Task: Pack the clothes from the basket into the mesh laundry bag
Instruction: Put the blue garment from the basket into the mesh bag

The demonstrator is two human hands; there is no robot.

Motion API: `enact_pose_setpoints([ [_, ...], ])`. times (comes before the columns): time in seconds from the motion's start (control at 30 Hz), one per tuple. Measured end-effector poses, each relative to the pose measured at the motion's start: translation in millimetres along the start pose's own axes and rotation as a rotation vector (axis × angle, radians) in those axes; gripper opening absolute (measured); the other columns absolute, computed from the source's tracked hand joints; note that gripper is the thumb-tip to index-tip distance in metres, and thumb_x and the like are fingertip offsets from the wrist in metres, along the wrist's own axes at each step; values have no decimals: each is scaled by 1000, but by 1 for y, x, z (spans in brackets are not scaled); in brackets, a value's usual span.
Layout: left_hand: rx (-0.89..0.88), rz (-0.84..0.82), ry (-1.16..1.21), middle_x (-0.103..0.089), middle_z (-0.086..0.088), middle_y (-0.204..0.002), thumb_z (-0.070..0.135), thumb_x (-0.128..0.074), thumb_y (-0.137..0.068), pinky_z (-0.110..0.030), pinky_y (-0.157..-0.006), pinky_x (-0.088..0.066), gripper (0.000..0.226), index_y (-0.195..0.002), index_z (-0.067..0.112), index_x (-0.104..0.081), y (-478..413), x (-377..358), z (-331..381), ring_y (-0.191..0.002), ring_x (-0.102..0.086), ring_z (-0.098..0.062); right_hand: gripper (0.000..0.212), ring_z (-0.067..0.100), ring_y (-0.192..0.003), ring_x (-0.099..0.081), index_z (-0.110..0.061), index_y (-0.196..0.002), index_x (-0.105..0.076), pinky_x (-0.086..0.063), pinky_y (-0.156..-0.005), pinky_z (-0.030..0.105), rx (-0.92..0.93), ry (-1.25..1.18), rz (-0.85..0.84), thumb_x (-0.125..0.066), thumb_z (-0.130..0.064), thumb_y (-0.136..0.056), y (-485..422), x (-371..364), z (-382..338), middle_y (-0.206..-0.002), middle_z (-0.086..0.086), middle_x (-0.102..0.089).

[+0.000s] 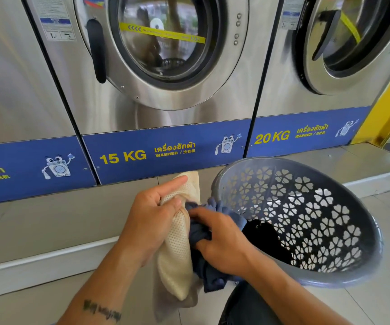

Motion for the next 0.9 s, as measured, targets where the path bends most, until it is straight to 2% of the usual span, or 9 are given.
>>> enact_pose_setpoints([
  [0.1, 3, -29, -4, -68, 16, -120, 7, -60, -90, -26, -94, -49, 43, -114, 40, -71, 5, -3, -1, -107, -64, 1, 17, 22, -88, -59, -20, -90, -61, -52, -84, 46, -79, 125, -291, -49, -8, -86, -2, -40, 13, -89, -2, -67],
  [0.17, 25, 1, -15, -71, 13, -117, 7, -60, -90, -26, -90, -51, 42, -113, 41, -72, 6, 3, -6, -101, -67, -4, 21, 23, -95, -59, -20, -101, -62, -51, -89, 46, -94, 148, -370, -48, -12, -88, -3, -52, 15, -101, 0, -68],
  [0.3, 41, 88, 12, -69, 16, -91, 8, -59, -92, -28, -82, -47, 42, -108, 44, -73, 8, 29, -6, -87, -57, -12, 47, 14, -113, -53, -31, -125, -58, -50, -96, 37, 40, 174, -171, -58, -14, -81, -6, -34, 1, -123, -9, -61],
  [0.4, 45, 127, 24, -71, 22, -107, 6, -59, -92, -29, -98, -48, 41, -110, 41, -73, 10, 44, -3, -104, -62, -3, 64, 17, -122, -38, -33, -135, -45, -43, -104, 39, 28, 276, 41, -70, -36, -76, 2, -3, 2, -128, -11, -41],
  [0.5, 42, 145, 56, -68, 15, -121, 5, -59, -92, -38, -103, -47, 42, -111, 39, -73, 13, 53, 0, -112, -63, -7, 107, 19, -138, -21, -43, -152, -15, -32, -116, 42, -87, 351, -150, -74, -59, -64, 11, -11, 16, -149, -6, -22],
  [0.57, 35, 148, 94, -68, 15, -120, 3, -58, -92, -38, -102, -48, 41, -112, 37, -73, 15, 56, 3, -111, -64, -7, 122, 25, -138, -32, -48, -153, 3, -37, -113, 46, -121, 343, -266, -75, -61, -59, 13, -24, 21, -151, -2, -30],
  [0.67, 23, 142, 91, -69, 13, -121, 3, -58, -92, -38, -103, -48, 41, -113, 34, -73, 15, 55, 5, -112, -63, -8, 100, 30, -103, -64, -46, -146, -10, -54, -86, 50, -75, 302, -224, -72, -42, -68, 5, -31, 15, -120, -1, -64],
  [0.8, 14, 120, -14, -66, 18, -123, 7, -58, -93, -26, -99, -47, 42, -116, 39, -70, 15, 52, 1, -111, -60, 1, 58, 34, -80, -64, -35, -124, -35, -54, -67, 46, -89, 462, -129, -59, -34, -72, -2, -25, 14, -91, -1, -69],
  [0.9, 21, 113, -70, -70, 21, -110, 6, -57, -92, -10, -77, -48, 42, -117, 37, -71, 16, 51, -3, -94, -63, -3, 44, 16, -71, -64, -31, -115, -50, -54, -59, 33, -126, 227, -8, -60, -26, -72, -1, -16, 13, -87, -6, -70],
])
Point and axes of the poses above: each hand's wrist, its own y-axis away from the middle knuckle, its own x-axis out of the back of the hand, z = x × y, the point moved 9 cm from there along -y, towards the middle knuckle
